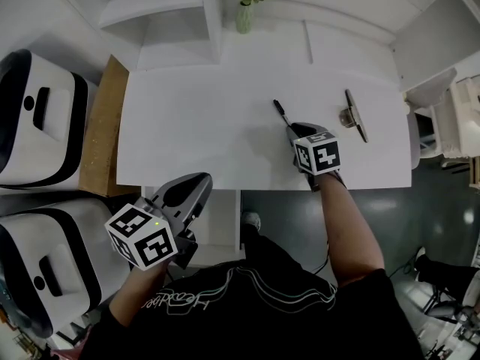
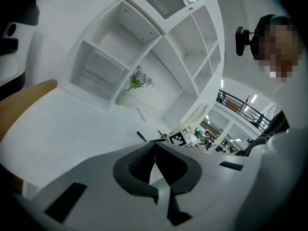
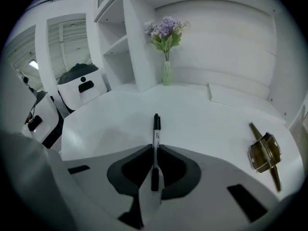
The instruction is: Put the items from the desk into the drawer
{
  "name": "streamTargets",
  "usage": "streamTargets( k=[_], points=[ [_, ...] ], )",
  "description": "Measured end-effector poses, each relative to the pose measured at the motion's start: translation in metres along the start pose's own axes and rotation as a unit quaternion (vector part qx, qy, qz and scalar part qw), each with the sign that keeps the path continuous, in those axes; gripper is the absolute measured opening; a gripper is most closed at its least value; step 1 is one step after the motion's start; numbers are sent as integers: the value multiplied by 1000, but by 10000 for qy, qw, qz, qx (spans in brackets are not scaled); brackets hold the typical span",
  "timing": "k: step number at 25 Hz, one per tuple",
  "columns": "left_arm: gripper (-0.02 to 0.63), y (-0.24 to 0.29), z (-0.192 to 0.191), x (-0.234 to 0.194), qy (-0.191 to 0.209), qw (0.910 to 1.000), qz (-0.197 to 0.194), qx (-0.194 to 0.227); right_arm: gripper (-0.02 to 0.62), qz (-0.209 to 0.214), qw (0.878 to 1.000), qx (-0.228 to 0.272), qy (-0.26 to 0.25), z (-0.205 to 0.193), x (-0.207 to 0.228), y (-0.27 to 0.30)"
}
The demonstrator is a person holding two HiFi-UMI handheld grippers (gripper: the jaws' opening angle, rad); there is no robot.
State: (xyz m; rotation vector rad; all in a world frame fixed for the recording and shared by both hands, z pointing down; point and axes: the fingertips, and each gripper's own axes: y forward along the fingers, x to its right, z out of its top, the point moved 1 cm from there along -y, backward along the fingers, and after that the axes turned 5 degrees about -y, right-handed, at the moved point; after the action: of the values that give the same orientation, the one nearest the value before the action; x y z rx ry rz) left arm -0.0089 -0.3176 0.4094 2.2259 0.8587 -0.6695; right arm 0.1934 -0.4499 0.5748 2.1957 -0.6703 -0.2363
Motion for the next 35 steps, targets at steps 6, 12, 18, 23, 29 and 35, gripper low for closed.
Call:
streamTargets(
  k=[6, 12, 18, 23, 29, 35],
  points=[
    [21, -9, 1, 5, 98, 9999, -118, 34, 64, -42, 9998, 106, 146, 7, -6, -9],
    [21, -28, 0, 13, 159, 9997, -187, 85, 64, -87, 9985, 492, 234, 24, -24, -44],
    [21, -54, -6, 23, 266, 9990, -327, 163, 64, -86, 9949, 979, 231, 39, -61, -95],
    [21, -85, -14, 33, 347, 9982, -431, 249, 64, 38, 9905, 1342, 316, 44, -107, -135],
    [21, -124, -28, 36, 374, 9978, -440, 329, 64, 203, 9859, 1641, 249, 44, -166, -173],
    [21, -166, -46, 24, 308, 9980, -346, 440, 64, 497, 9844, 1688, 74, 35, -234, -182]
  ],
)
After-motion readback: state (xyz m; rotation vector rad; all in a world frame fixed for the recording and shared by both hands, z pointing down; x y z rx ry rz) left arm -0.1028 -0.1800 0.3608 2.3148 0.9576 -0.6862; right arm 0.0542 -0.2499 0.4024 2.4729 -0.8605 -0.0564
